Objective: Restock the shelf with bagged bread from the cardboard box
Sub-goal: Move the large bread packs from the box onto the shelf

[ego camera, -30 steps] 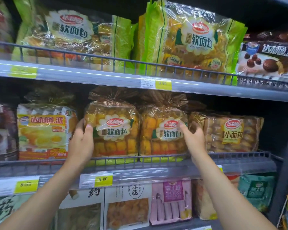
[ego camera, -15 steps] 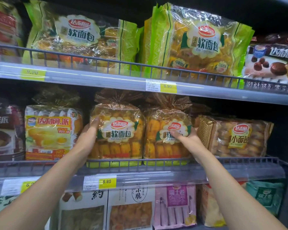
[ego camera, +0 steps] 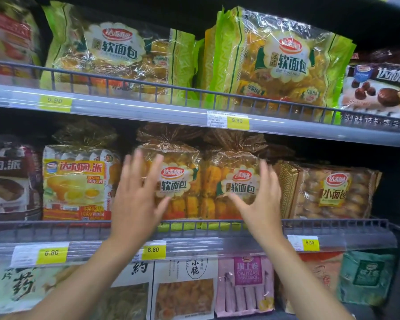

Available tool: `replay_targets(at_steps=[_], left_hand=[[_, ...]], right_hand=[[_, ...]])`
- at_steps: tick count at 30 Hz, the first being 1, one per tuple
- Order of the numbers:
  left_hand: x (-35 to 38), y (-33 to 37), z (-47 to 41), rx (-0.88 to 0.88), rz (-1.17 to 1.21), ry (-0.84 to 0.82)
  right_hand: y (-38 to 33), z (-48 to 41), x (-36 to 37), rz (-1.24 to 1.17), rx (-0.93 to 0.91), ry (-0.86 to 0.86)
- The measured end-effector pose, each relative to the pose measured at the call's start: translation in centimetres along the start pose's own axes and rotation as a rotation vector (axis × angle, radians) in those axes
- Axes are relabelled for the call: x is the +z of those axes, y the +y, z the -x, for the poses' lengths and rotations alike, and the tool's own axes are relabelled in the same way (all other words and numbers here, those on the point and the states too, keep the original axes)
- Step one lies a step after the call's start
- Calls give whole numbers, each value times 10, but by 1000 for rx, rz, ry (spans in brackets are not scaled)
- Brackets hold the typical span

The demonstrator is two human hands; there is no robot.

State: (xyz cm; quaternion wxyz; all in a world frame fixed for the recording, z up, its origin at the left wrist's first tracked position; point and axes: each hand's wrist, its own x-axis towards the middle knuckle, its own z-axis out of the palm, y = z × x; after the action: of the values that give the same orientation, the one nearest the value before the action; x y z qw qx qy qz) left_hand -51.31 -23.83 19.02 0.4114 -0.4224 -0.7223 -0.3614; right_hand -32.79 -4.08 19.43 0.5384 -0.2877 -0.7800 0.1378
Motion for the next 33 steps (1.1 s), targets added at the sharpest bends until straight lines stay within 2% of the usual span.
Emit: replay_targets(at_steps=[1,3,5,10,22,33], left_hand=[[4,3,2,124,-120,-21],[13,4,1,208,-267,-133],[19,5,-3,182,-356,-212],[28,-1,-17,156,-479,-278],[35,-2,-21,156,-467,-263],[25,0,-17,163,-455,-278]], right_hand=[[-5,7,1,120,-95,-28],[-8,12,8,314,-184,-80],[-9,9,12,382,-159,-110],[-7,-2,20,422,-150,-136],[-2,-5,33,459,-165,-57],[2,-5,28,439,-186,-90]])
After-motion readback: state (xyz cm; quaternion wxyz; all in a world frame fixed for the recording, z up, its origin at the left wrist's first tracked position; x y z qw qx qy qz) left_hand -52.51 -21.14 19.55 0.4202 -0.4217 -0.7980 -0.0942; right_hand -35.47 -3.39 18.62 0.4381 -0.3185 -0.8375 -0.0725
